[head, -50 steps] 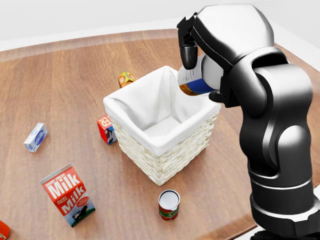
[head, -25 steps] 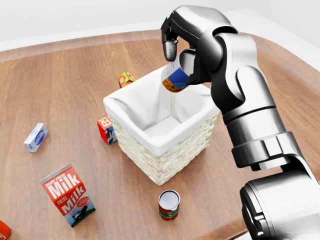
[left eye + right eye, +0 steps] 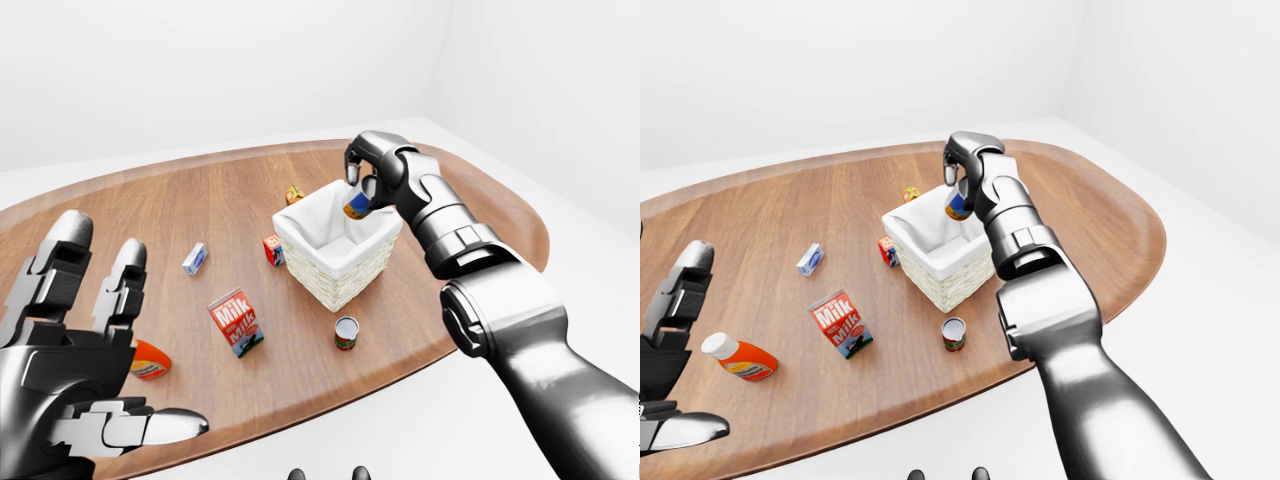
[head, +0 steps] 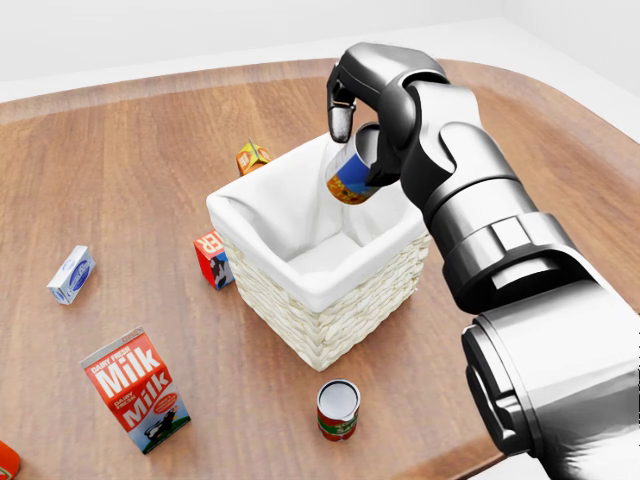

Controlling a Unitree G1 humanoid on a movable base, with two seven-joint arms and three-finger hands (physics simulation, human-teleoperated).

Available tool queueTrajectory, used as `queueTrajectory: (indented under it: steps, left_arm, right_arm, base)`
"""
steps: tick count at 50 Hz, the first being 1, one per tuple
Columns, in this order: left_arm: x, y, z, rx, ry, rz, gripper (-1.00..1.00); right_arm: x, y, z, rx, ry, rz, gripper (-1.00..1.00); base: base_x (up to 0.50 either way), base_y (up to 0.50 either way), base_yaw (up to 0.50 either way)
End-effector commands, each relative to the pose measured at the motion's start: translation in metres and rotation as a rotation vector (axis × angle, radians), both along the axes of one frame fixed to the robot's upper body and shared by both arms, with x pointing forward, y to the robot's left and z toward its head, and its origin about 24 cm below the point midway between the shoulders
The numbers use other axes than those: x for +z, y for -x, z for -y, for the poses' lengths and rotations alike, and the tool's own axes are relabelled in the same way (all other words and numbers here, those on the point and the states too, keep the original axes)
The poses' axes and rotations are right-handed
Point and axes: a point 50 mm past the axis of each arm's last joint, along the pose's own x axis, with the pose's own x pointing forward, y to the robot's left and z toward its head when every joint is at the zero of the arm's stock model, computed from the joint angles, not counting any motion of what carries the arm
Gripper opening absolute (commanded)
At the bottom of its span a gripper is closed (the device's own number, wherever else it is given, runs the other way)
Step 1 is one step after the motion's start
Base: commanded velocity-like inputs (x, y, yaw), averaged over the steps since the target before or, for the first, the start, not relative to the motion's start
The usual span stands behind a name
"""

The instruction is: Pick up the alphabet soup and the tomato sauce, and put them in the basket.

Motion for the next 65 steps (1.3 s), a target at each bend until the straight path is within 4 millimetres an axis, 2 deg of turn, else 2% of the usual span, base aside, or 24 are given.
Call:
queueTrajectory:
  steps: [1,9,18,29,38,39,40,41,50,65]
  left_arm:
    - [0.003,0.000,-0.001,0.000,0.013,0.023,1.00]
    - [0.003,0.000,-0.002,0.000,0.020,0.027,1.00]
    - [0.001,0.001,-0.001,-0.003,0.013,0.013,1.00]
    - [-0.003,0.001,0.001,-0.007,-0.001,-0.016,1.00]
    - [-0.003,0.001,0.001,-0.006,-0.002,-0.014,1.00]
    - [-0.003,0.001,0.001,-0.008,-0.003,-0.017,1.00]
    - [-0.003,0.001,0.001,-0.008,-0.004,-0.017,1.00]
    - [-0.003,0.001,0.000,-0.006,-0.003,-0.018,1.00]
    - [-0.004,0.001,0.002,-0.009,-0.012,-0.026,1.00]
    - [-0.007,0.002,0.004,-0.009,-0.027,-0.043,1.00]
  right_arm:
    - [-0.008,0.001,-0.013,0.009,0.004,0.000,-1.00]
    - [-0.021,0.003,-0.022,0.024,0.019,-0.020,-1.00]
    - [-0.013,0.003,-0.029,0.041,0.023,0.003,-1.00]
    - [-0.022,0.004,-0.031,0.046,0.046,-0.013,-1.00]
    - [-0.017,0.005,-0.037,0.058,0.062,0.006,-1.00]
    - [-0.017,0.005,-0.038,0.060,0.058,0.000,-0.44]
    - [-0.019,0.005,-0.038,0.062,0.068,-0.011,0.62]
    - [-0.020,0.005,-0.038,0.061,0.055,-0.011,1.00]
    - [-0.015,0.003,-0.029,0.040,0.038,-0.008,1.00]
    - [-0.009,0.002,-0.025,0.031,0.026,0.013,1.00]
  base:
    - [0.00,0.00,0.00]
    - [0.00,0.00,0.00]
    - [0.00,0.00,0.00]
    - [0.00,0.00,0.00]
    - [0.00,0.00,0.00]
    - [0.00,0.00,0.00]
    - [0.00,0.00,0.00]
    - [0.00,0.00,0.00]
    - [0.00,0.00,0.00]
    - [0.00,0.00,0.00]
